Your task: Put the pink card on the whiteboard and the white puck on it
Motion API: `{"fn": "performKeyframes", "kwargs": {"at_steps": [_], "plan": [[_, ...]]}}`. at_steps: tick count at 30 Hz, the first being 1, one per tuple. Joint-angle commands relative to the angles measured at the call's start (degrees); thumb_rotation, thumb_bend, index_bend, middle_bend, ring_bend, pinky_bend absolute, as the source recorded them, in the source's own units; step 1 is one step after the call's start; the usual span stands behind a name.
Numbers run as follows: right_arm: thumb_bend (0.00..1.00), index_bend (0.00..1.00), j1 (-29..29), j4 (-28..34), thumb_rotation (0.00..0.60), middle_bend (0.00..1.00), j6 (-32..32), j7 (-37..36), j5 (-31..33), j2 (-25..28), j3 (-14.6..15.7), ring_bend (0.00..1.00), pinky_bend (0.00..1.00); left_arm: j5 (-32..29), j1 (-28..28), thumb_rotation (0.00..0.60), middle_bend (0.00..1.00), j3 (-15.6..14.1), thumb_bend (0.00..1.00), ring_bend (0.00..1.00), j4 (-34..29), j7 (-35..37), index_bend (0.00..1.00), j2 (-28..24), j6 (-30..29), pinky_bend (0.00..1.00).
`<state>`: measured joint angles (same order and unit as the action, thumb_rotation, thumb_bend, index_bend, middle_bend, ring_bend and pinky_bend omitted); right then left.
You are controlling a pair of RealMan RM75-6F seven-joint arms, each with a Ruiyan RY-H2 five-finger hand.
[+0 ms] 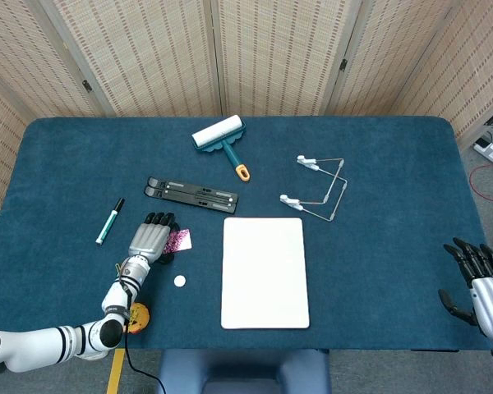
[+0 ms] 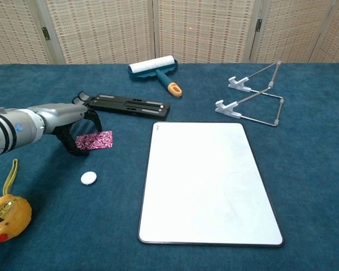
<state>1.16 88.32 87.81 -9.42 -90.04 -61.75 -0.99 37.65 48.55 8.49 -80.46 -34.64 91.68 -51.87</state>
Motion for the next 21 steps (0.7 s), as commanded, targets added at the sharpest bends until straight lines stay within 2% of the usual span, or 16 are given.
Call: {"fn": "performKeyframes", "kwargs": {"at_steps": [1,14,21], "plan": [[0.37,0.12,0.0,0.0,0.600,0.10,-0.1,0.0,0.1,-0.1,0.0,0.09,0.00,-0.2,0.1,0.600,0.09,-0.1,0.36,0.05,0.3,0.0,0.28,0.2,0.0,0.00],[0.37,0.12,-0.1,0.0,0.600,0.10,0.0,0.1,0.0,-0.1,0.0,0.09,0.00,1.4,-0.1,0.600,0.09,-0.4,0.36,0.07,1.9,2.0,0.38,1.2,-0.2,0.00],[0.37,0.12,0.0,0.1,0.600,0.10,0.0,0.2,-0.2,-0.1,0.0,0.09,0.00,4.0,-0.8,0.600,0.09,-0.9,0.36,0.07,0.7,3.0,0.40,0.3,-1.2,0.00]]}}
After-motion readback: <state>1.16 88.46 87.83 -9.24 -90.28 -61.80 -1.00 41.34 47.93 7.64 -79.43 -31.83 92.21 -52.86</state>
